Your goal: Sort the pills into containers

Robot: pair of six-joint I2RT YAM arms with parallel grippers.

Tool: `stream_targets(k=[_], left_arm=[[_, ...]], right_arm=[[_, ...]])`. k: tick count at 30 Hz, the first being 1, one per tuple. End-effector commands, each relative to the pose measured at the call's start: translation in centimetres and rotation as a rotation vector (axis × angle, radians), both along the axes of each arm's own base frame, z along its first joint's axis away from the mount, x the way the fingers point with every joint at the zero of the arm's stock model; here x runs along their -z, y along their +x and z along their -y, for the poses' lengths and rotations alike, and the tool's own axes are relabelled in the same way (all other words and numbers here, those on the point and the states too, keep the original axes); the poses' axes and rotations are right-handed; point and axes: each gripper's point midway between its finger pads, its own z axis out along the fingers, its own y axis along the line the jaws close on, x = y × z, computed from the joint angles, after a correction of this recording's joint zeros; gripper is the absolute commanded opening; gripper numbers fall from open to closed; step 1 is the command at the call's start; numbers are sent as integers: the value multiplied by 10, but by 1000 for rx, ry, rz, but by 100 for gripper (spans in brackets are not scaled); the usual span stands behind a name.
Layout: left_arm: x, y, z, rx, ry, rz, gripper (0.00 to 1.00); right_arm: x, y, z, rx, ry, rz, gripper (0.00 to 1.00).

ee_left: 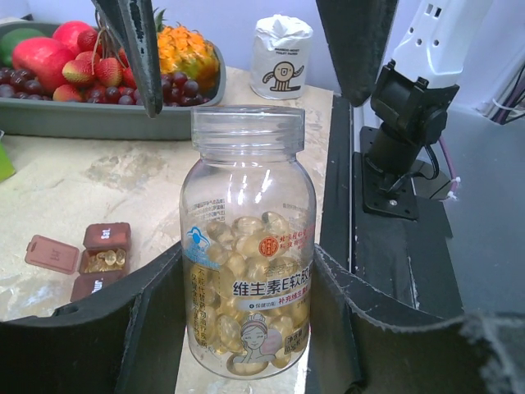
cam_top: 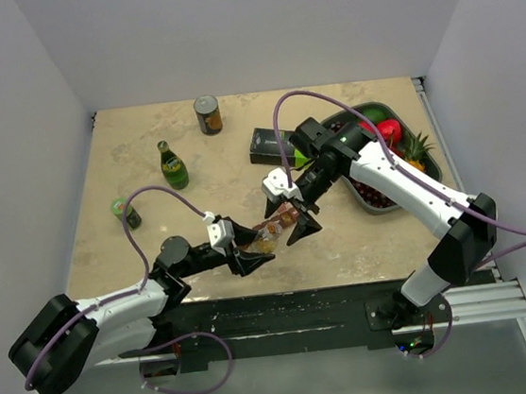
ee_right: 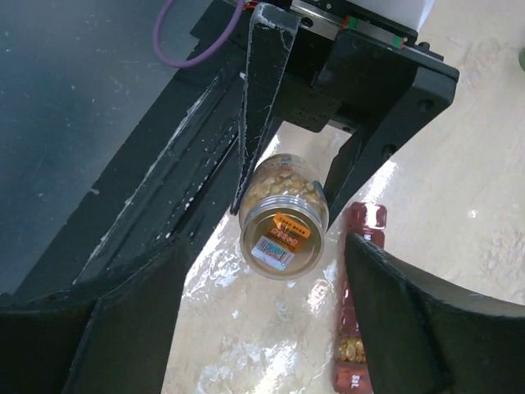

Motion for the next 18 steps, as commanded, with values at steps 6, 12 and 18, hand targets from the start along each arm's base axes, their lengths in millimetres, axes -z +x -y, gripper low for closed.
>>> stream_targets(k=[6, 12, 18], left_arm=[[-37, -1, 6, 23, -102, 84, 0], [-39, 0, 5, 16, -109, 85, 0], [-39, 9, 3, -34, -107, 81, 0]], right_arm=[[0, 0, -11, 28, 8, -16, 57], [5, 1, -13, 60, -9, -31, 48], [7, 15, -23, 224, -47, -130, 27]])
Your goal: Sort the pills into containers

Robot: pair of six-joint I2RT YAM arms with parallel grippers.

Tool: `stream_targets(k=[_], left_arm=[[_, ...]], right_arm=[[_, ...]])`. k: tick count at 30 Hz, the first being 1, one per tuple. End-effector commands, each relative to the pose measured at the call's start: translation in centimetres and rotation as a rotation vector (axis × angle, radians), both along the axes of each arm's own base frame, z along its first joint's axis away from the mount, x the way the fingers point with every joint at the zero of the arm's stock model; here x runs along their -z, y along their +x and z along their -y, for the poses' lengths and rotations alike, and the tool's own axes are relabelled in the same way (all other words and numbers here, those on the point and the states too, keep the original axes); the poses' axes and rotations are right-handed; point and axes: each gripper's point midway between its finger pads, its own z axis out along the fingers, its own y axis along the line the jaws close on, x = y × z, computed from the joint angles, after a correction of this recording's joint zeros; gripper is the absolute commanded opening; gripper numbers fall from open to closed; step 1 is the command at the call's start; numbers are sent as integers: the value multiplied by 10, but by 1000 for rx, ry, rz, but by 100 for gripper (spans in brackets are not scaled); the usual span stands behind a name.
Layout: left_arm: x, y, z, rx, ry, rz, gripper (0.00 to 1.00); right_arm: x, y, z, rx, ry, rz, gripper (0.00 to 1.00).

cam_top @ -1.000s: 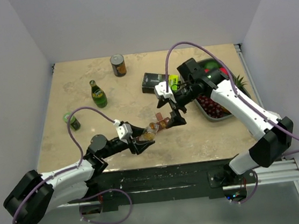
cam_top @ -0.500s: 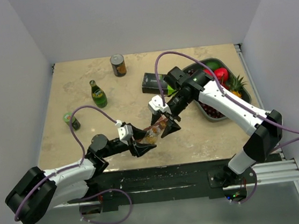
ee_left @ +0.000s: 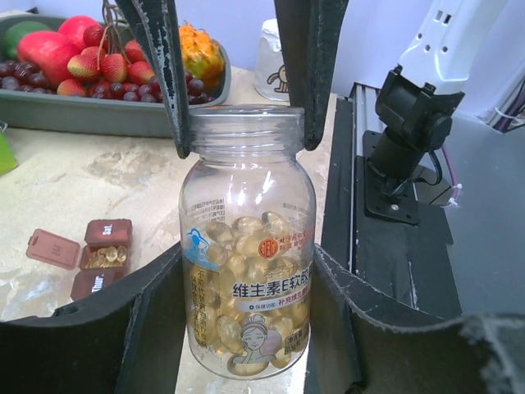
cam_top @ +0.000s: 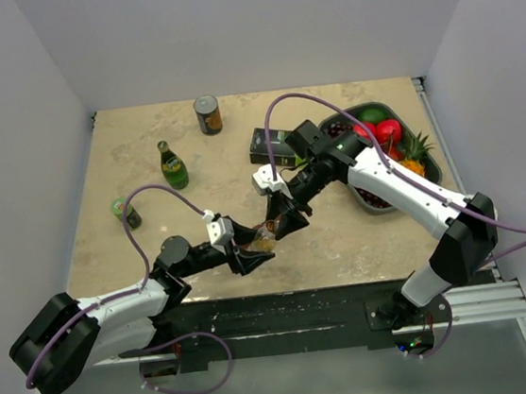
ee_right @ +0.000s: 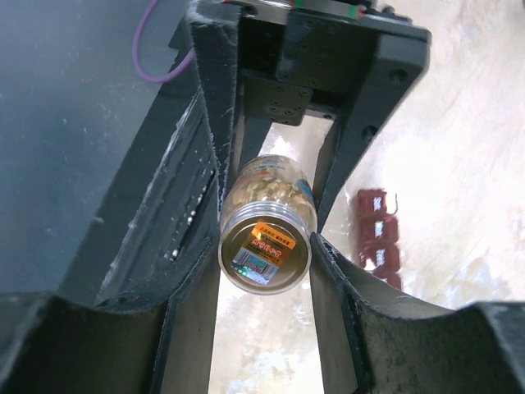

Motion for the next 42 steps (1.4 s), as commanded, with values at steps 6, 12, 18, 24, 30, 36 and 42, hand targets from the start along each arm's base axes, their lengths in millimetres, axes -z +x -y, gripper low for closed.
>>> stream_targets(k=[6, 12, 18, 24, 30, 36, 42], left_arm=[[-34, 41, -7, -223, -32, 92, 0], [-27, 53, -13, -293, -4, 81, 0], [-18, 45, -8, -236, 33, 81, 0], [-21, 33, -4, -167, 24, 89, 0], [-34, 16, 5, -57, -28, 105, 0], [-38, 6, 10, 6, -50, 95, 0], [-41, 5, 12, 9, -68, 95, 0]], right_arm=[[20, 50, -20, 576, -91, -227, 13], [15, 53, -32, 644, -65, -352, 63], [-28, 54, -11, 468, 23, -206, 99], [-51, 46, 29, 297, 67, 14, 99], [-28, 20, 43, 97, 74, 113, 99], [-18, 11, 26, -7, 99, 70, 98], [-16, -5, 13, -50, 81, 54, 91]])
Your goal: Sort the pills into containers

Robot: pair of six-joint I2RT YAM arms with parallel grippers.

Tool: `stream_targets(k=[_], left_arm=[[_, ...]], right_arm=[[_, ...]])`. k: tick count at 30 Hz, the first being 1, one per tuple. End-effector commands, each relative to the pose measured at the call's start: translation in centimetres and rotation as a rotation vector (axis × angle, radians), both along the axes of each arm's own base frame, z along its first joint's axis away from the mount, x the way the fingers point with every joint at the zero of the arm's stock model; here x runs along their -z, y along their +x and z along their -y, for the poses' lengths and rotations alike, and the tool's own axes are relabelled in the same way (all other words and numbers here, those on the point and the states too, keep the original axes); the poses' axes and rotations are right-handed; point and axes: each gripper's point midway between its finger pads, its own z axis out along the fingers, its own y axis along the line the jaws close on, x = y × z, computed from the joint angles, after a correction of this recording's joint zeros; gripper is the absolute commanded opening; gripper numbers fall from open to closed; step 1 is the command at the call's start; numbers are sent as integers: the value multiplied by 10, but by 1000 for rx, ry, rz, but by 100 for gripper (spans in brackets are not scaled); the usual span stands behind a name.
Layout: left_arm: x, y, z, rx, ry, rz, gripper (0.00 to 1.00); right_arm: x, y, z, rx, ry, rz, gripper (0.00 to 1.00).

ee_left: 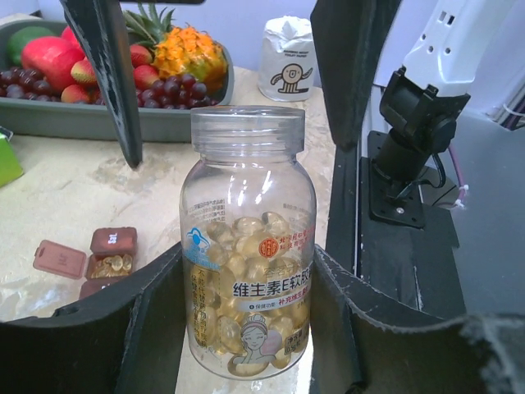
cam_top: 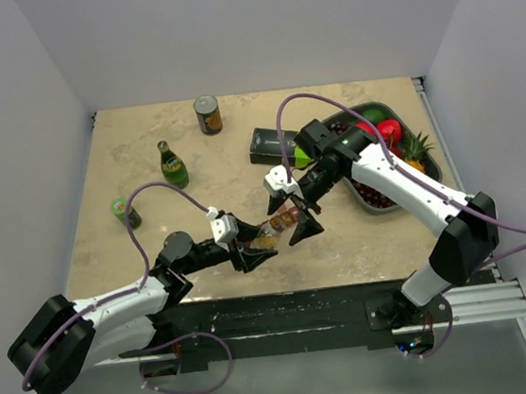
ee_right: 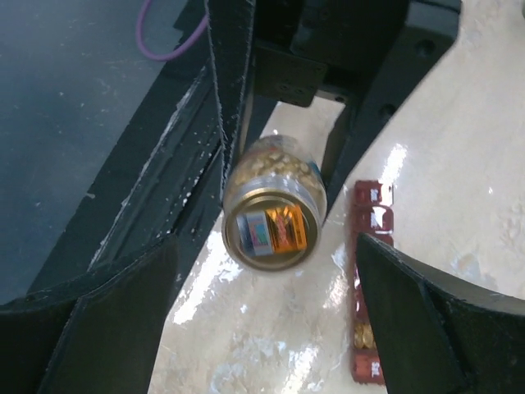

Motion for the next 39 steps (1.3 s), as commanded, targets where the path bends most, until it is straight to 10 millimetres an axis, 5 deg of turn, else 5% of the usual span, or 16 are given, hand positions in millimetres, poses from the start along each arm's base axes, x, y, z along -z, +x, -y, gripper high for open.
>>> stream_targets(k=[1, 18, 23, 24, 27, 30, 32, 34, 35, 39], left_arm=[[-38, -1, 8, 35, -105, 90, 0], [-38, 7, 8, -20, -129, 69, 0], [-52, 46, 4, -278, -94, 126, 0], [-47, 55, 2, -327, -60, 135, 0], [-41, 84, -9, -496, -16, 134, 0], [-27, 95, -14, -554, 24, 120, 0], [-18, 89, -12, -525, 35, 118, 0], [-21, 81, -10, -481, 16, 130, 0], [-15, 72, -7, -426, 22, 133, 0], [-8, 43, 3, -260, 37, 146, 0]], right_arm=[[-18, -15, -9, -44, 55, 23, 87], [-7, -4, -17, 115, -18, -97, 46], [13, 41, -36, 459, -73, -217, 33], [24, 63, -37, 615, -113, -244, 32], [40, 82, -42, 784, -154, -349, 30], [37, 78, -51, 774, -138, -439, 39], [28, 75, -54, 731, -115, -440, 54], [7, 74, -50, 641, -68, -388, 74], [-3, 76, -47, 620, -48, -365, 94], [-43, 80, -16, 497, 19, -169, 99]])
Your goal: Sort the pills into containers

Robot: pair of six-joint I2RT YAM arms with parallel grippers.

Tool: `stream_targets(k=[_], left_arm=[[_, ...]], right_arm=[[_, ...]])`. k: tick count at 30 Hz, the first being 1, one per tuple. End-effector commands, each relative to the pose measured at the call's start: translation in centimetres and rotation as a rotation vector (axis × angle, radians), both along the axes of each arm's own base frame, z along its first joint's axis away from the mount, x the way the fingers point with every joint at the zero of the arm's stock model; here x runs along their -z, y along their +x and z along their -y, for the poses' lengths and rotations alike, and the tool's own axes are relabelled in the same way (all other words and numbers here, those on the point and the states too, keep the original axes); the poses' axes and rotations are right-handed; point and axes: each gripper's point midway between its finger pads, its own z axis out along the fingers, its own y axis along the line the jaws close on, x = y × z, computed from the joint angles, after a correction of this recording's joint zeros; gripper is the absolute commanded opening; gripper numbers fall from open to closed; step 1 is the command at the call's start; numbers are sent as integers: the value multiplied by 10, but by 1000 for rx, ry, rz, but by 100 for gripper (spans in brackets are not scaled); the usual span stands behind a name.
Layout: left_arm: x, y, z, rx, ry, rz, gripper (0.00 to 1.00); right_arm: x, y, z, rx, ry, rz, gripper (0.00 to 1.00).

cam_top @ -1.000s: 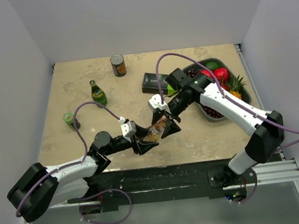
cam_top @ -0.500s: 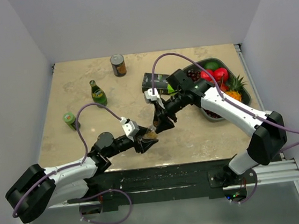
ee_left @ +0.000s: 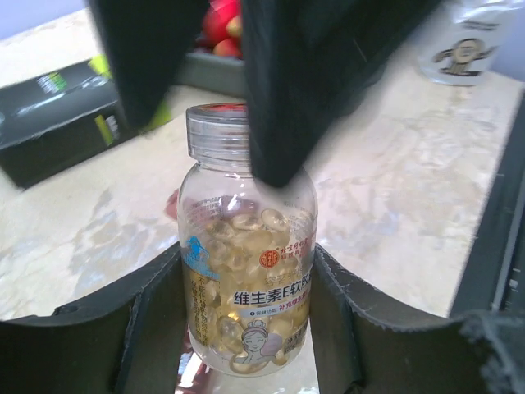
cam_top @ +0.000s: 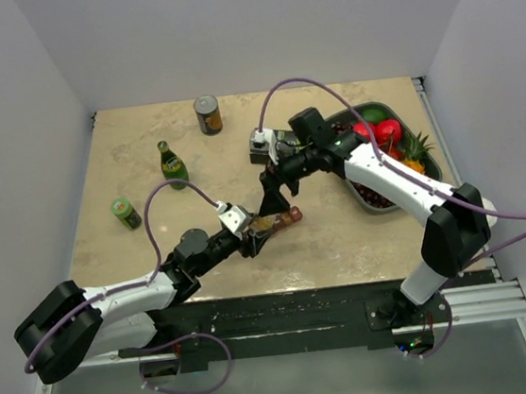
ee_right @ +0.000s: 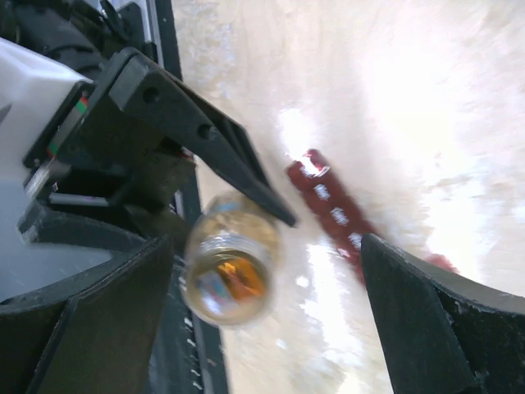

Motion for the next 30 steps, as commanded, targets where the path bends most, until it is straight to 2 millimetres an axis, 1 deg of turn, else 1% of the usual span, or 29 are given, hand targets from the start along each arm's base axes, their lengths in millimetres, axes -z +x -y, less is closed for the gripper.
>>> stream_targets(k=[1, 2, 3, 4, 5, 6, 7, 8, 9, 10, 13, 15, 19, 20, 22, 23, 26, 27, 29, 30], left_arm=[[-36, -26, 15, 175, -85, 116, 0], [-36, -36, 19, 235, -86, 113, 0], [-34, -41, 20, 260, -85, 101, 0], [-35, -49, 23, 312, -88, 99, 0], [-35, -54, 25, 334, -90, 91, 0], [-36, -57, 26, 352, -95, 88, 0], [-38, -64, 27, 389, -99, 89, 0], [-40, -66, 29, 404, -105, 89, 0], [-41, -68, 29, 417, -107, 86, 0], [-42, -72, 30, 443, -108, 86, 0], [-45, -75, 34, 469, -117, 78, 0], [-45, -76, 34, 474, -122, 67, 0], [-46, -78, 36, 485, -131, 60, 0], [-47, -78, 36, 485, -138, 61, 0], [-49, -78, 36, 484, -146, 60, 0], [-50, -77, 36, 483, -151, 59, 0], [-51, -75, 36, 466, -157, 56, 0], [-49, -73, 36, 458, -155, 52, 0], [-48, -69, 35, 435, -152, 49, 0], [-48, -67, 34, 423, -151, 49, 0]], right_arm=[[-74, 8, 28, -145, 112, 276, 99], [-79, 0, 31, -192, 124, 303, 99], [-79, -9, 37, -275, 117, 362, 99], [-81, -17, 39, -323, 132, 381, 99], [-83, -20, 39, -407, 154, 482, 99], [-79, -36, 46, -457, 157, 446, 99], [-77, -45, 48, -507, 167, 457, 99], [-74, -51, 50, -581, 184, 528, 99], [-65, -62, 55, -613, 167, 489, 99], [-61, -72, 52, -658, 162, 492, 99], [-43, -85, 51, -726, 107, 504, 99], [-38, -87, 50, -739, 96, 506, 98], [-37, -88, 48, -738, 94, 511, 91], [-36, -87, 47, -724, 84, 496, 86], [-35, -83, 43, -703, 79, 499, 78], [-34, -80, 43, -680, 64, 485, 70], [-36, -79, 39, -647, 64, 471, 59], [-37, -77, 37, -636, 70, 471, 50], [-39, -77, 35, -595, 68, 426, 40], [-39, -75, 31, -579, 86, 418, 34]])
